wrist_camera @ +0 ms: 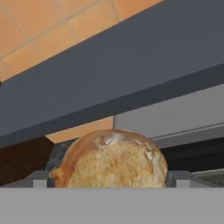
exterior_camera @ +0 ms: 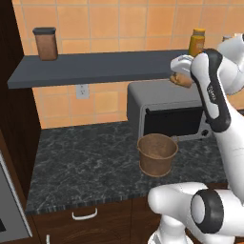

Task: Open the cabinet, pick up the bread from the cabinet and place it in the basket. Then move the basket to the dining counter.

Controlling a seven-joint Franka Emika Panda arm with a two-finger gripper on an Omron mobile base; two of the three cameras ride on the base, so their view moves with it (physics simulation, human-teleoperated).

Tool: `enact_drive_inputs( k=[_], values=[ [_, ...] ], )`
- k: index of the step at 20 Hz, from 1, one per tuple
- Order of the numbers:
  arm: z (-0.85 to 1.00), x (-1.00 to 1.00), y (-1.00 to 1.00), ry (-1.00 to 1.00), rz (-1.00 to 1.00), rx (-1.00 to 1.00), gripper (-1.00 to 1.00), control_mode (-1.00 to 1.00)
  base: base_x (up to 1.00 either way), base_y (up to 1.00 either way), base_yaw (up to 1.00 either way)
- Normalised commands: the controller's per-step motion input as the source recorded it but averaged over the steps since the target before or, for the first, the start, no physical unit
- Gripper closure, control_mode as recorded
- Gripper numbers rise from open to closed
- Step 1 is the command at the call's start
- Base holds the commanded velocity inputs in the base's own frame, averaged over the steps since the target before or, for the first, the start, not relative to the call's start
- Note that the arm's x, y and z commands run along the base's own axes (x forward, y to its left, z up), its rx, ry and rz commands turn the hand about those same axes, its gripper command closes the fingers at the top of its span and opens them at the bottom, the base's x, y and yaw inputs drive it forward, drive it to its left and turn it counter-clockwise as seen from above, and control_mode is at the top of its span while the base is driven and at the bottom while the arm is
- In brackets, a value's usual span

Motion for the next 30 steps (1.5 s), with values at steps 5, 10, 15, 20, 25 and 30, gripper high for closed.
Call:
enact_drive_inputs(
  k=[5, 10, 15, 20, 25, 30],
  values=[
    [-0.51, -1.00, 0.24, 0.01, 0.00, 0.01, 1.00, -1.00, 0.00, 0.00, 0.00],
    [-1.00, -0.56, 0.15, 0.17, 0.00, -0.01, 1.00, -1.00, 0.00, 0.00, 0.00],
    [-1.00, 0.26, 0.02, 0.14, 0.00, -0.04, 1.00, -1.00, 0.00, 0.00, 0.00],
    [-0.95, 0.63, 0.20, 0.12, 0.00, -0.02, 1.00, -1.00, 0.00, 0.00, 0.00],
    [-0.53, 0.52, 0.34, 0.16, 0.00, -0.11, 1.00, -1.00, 0.00, 0.00, 0.00],
    [-0.14, 0.68, -0.02, 0.15, 0.00, -0.18, 1.00, -1.00, 0.00, 0.00, 0.00]
  ],
)
